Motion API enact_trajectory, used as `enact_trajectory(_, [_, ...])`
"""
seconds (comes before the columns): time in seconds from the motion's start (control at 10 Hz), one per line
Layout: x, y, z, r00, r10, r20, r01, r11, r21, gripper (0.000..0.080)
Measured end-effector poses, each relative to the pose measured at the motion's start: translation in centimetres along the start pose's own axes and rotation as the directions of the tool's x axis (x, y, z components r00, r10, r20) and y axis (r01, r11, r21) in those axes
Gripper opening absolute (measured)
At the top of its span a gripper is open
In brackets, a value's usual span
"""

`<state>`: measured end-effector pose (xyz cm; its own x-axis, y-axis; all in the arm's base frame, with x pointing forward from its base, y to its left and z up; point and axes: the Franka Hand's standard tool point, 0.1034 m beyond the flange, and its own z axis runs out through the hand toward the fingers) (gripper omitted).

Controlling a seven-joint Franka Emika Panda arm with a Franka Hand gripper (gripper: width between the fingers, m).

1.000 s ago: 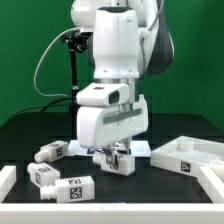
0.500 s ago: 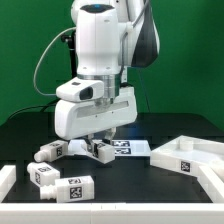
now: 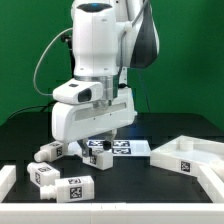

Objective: Assemble one leg

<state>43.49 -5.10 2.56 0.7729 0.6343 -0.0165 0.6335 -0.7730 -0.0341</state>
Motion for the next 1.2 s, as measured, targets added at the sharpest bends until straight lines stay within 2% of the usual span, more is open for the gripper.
enact_trajectory(0.1, [0.5,-0.8,-0.3,0.996,0.089,0.018,-0.090,0.996,0.011,0.0604])
enact_trajectory(0.2, [2.1,-2.3,-1.4,0.992,0.125,0.007,-0.125,0.992,-0.006,0.0636])
enact_trajectory(0.3, [3.6,-4.2,-2.2,0.979,0.203,0.010,-0.203,0.979,-0.007,0.0647])
enact_trajectory(0.4, [5.0,-5.5,-2.8,0.966,0.257,0.017,-0.257,0.966,-0.005,0.0647])
enact_trajectory(0.5, [6.4,-6.3,-2.8,0.934,0.358,0.005,-0.358,0.934,-0.002,0.0649])
enact_trajectory(0.6, [7.4,-6.9,-2.6,0.930,0.367,-0.005,-0.367,0.930,-0.005,0.0649])
enact_trajectory(0.7, [7.1,-6.1,-2.6,0.956,0.292,-0.005,-0.293,0.956,-0.009,0.0649])
enact_trajectory(0.9, [7.2,-6.3,-2.6,0.953,0.303,-0.004,-0.303,0.953,-0.009,0.0649])
enact_trajectory(1.0, [7.2,-6.8,-2.6,0.923,0.385,-0.005,-0.385,0.923,-0.008,0.0649])
enact_trajectory(1.1, [7.2,-9.1,-2.4,0.853,0.522,-0.001,-0.522,0.853,-0.005,0.0649])
enact_trajectory(1.2, [7.1,-11.2,-1.9,0.748,0.664,-0.001,-0.664,0.748,0.010,0.0649])
